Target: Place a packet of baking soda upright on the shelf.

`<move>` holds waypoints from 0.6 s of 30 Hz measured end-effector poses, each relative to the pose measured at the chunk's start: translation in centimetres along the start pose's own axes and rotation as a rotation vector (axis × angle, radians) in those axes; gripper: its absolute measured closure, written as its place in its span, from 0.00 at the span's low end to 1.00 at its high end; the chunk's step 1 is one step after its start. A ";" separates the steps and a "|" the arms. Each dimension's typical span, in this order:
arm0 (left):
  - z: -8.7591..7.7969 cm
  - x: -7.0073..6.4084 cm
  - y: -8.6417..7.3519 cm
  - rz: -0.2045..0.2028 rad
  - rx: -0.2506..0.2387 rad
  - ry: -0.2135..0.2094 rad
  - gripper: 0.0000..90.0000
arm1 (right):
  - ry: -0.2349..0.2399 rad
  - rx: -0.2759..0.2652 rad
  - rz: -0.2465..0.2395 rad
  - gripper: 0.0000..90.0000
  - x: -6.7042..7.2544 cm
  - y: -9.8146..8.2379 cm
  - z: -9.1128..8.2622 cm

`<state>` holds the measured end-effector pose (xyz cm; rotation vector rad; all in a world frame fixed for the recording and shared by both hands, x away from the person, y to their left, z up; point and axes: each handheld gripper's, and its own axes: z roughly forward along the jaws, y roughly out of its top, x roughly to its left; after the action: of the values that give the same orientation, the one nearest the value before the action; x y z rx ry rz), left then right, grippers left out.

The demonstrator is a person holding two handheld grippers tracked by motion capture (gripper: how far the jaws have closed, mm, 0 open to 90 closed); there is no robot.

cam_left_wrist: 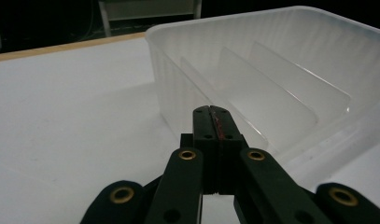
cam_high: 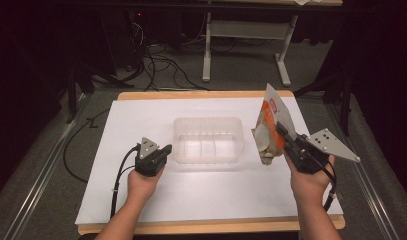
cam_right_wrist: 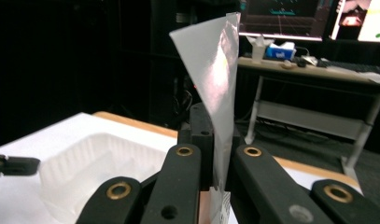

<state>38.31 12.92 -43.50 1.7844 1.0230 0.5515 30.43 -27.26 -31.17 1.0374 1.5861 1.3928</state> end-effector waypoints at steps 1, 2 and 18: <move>-0.3 0.6 0.0 -0.017 -0.010 0.011 0.94 | 0.014 -0.009 -0.003 1.00 0.6 0.5 0.4; -0.3 0.6 0.0 -0.017 -0.010 0.011 0.91 | 0.014 -0.009 -0.003 1.00 0.6 0.5 0.4; -1.7 3.1 -0.6 -0.042 0.006 0.035 0.52 | 0.109 0.011 0.002 1.00 5.0 0.5 6.0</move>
<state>38.53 16.50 -43.60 1.7601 1.0845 0.5563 34.16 -20.41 -31.48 0.9844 1.6730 1.4649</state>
